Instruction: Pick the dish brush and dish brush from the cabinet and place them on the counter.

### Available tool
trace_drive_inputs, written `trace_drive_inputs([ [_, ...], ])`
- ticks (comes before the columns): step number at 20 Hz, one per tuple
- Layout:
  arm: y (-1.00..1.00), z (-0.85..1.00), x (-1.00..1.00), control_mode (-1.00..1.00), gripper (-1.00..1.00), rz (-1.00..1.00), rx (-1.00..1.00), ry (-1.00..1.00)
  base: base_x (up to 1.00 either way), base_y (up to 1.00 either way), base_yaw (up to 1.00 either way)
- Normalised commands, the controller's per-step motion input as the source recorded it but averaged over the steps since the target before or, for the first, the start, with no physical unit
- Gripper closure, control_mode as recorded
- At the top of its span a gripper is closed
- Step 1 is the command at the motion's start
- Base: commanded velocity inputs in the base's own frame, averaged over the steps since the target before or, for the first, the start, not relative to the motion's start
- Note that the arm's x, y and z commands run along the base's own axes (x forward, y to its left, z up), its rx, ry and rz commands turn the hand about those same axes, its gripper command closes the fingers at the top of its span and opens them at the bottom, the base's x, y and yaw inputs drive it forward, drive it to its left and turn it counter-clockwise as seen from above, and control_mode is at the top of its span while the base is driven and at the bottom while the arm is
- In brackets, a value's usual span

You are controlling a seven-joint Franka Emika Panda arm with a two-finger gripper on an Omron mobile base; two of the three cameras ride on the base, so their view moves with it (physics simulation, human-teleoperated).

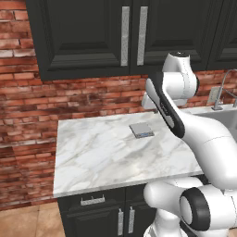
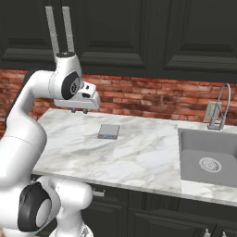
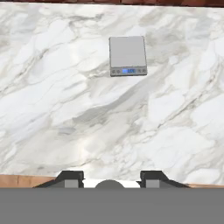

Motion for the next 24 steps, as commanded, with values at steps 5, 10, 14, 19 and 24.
trace_drive_inputs([
  [5,0.0,0.0,-0.09,-1.0,-1.0,0.0,0.0,-0.01,0.0,0.0,0.0],
  [10,0.0,0.06,-0.04,-1.0,-1.0,0.0,0.0,-0.04,0.0,0.0,0.0],
  [14,0.0,0.03,0.0,-1.0,-1.0,-0.01,0.0,-0.02,0.0,0.0,0.0],
  [19,0.01,0.12,-0.03,-1.0,-1.0,0.0,0.0,-0.05,0.0,0.0,0.0],
  [24,0.02,0.15,-0.05,-1.0,-1.0,-0.01,0.0,-0.07,0.0,0.0,0.0],
])
